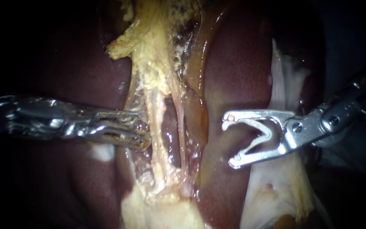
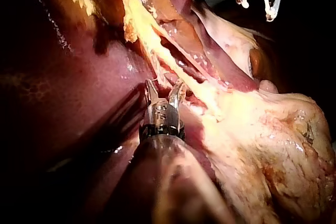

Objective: Grabbing gallbladder

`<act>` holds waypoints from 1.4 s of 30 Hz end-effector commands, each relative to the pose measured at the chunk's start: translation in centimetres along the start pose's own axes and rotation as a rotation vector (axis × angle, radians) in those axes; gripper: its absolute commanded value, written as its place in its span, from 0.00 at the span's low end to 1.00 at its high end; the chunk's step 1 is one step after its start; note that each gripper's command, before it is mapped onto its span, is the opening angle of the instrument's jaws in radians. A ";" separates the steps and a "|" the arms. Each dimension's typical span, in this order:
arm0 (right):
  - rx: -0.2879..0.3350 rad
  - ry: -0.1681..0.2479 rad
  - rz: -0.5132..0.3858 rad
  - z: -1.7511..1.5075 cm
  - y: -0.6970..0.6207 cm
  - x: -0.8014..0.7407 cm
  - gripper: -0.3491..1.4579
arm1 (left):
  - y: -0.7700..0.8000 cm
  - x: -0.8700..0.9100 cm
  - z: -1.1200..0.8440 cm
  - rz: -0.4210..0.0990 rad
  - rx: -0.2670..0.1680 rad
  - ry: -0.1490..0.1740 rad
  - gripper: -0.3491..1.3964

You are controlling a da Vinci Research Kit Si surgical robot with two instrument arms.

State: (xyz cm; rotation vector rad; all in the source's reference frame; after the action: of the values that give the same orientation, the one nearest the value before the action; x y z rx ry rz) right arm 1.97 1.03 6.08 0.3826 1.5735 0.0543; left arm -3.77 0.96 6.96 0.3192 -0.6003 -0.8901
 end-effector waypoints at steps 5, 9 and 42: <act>0.000 0.000 0.000 0.00 0.00 0.00 0.44 | 0.00 -0.20 -0.33 -0.014 0.011 -0.047 0.47; 0.000 0.000 0.000 0.00 0.01 -0.01 0.44 | 0.01 -0.44 -0.64 -0.030 0.028 -0.120 0.47; 0.000 0.000 0.000 0.02 0.00 0.00 0.44 | 0.37 -1.12 -0.59 -0.032 -0.020 -0.339 0.52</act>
State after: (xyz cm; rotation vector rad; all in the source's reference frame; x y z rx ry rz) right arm 1.99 1.02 6.08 0.3825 1.5735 0.0543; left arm -3.72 2.07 6.30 0.1607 -0.9022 -0.9884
